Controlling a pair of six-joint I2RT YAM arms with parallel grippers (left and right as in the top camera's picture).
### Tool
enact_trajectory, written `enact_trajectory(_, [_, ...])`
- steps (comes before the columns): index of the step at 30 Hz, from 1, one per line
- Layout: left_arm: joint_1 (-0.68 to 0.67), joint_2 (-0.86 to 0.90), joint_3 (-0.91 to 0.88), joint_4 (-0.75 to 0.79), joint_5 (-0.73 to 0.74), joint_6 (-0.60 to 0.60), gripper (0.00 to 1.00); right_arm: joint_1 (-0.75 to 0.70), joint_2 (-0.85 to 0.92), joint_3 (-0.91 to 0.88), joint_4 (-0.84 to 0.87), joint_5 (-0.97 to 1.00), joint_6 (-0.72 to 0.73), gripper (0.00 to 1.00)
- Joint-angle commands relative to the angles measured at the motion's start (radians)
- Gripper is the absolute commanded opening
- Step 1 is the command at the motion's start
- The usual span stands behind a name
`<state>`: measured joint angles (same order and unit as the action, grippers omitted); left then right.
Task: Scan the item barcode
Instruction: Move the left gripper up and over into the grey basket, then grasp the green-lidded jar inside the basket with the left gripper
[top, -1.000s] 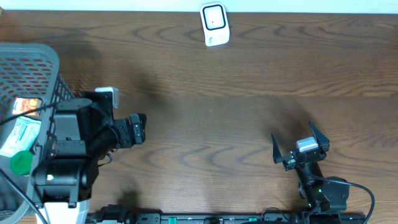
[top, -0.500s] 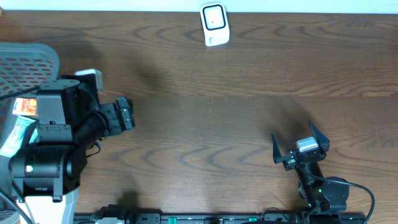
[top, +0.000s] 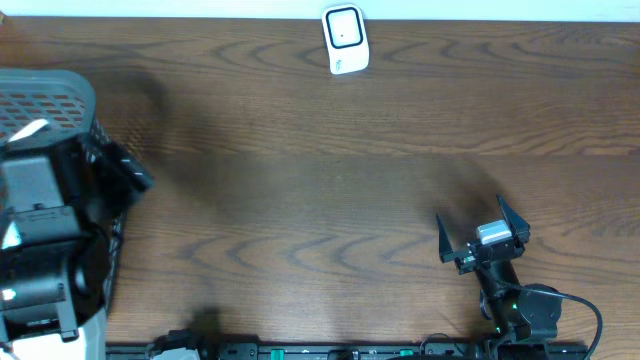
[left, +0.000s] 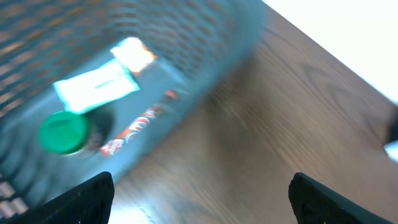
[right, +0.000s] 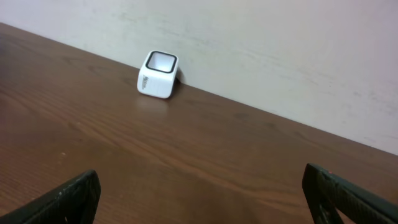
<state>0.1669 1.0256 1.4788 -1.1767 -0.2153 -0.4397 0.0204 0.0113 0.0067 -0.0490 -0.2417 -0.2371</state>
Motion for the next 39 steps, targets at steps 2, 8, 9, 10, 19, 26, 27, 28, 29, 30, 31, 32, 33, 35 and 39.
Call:
enact_trajectory(2, [0.163, 0.021, 0.052, -0.005, -0.048, -0.045, 0.91, -0.008, -0.005, -0.001, -0.005, 0.005, 0.016, 0.99])
enact_trajectory(8, [0.365, 0.053, 0.074, -0.005, -0.002, -0.077, 0.90, -0.008, -0.005, -0.001, -0.005, 0.005, 0.016, 0.99])
enact_trajectory(9, [0.391, 0.062, 0.074, -0.005, 0.024, -0.093, 0.90, -0.008, -0.005, -0.001, -0.005, 0.005, 0.016, 0.99])
enact_trajectory(10, [0.409, 0.072, 0.074, -0.005, 0.042, -0.110, 0.91, -0.008, -0.005, -0.001, -0.005, 0.005, 0.016, 0.99])
enact_trajectory(19, [0.552, 0.192, 0.074, -0.052, 0.050, -0.229, 0.90, -0.008, -0.005, -0.001, -0.005, 0.005, 0.016, 0.99])
enact_trajectory(26, [0.593, 0.309, 0.040, -0.061, 0.046, -0.229, 0.90, -0.008, -0.005, -0.001, -0.005, 0.005, 0.016, 0.99])
enact_trajectory(27, [0.597, 0.324, 0.031, -0.062, 0.046, -0.229, 0.91, -0.008, -0.005, -0.001, -0.005, 0.005, 0.016, 0.99])
enact_trajectory(28, [0.602, 0.343, 0.018, -0.060, 0.046, -0.229, 0.91, -0.008, -0.005, -0.001, -0.005, 0.005, 0.016, 0.99])
enact_trajectory(29, [0.607, 0.360, 0.006, -0.056, 0.045, -0.229, 0.90, -0.008, -0.005, -0.001, -0.005, 0.005, 0.016, 0.99])
enact_trajectory(30, [0.614, 0.380, -0.006, -0.053, 0.045, -0.229, 0.90, -0.008, -0.005, -0.001, -0.005, 0.005, 0.016, 0.99])
enact_trajectory(31, [0.619, 0.392, -0.015, -0.051, 0.045, -0.229, 0.90, -0.008, -0.005, -0.001, -0.005, 0.005, 0.016, 0.99])
enact_trajectory(32, [0.626, 0.410, -0.028, -0.044, 0.045, -0.227, 0.90, -0.008, -0.005, -0.001, -0.005, 0.005, 0.016, 0.99])
enact_trajectory(33, [0.634, 0.426, -0.040, -0.037, 0.043, -0.227, 0.91, -0.008, -0.005, -0.001, -0.005, 0.005, 0.016, 0.99])
enact_trajectory(35, [0.648, 0.454, -0.066, -0.018, 0.042, -0.214, 0.91, -0.008, -0.005, -0.001, -0.005, 0.005, 0.016, 0.99])
enact_trajectory(39, [0.671, 0.510, -0.099, 0.010, 0.042, -0.189, 0.91, -0.008, -0.005, -0.001, -0.005, 0.005, 0.016, 0.99])
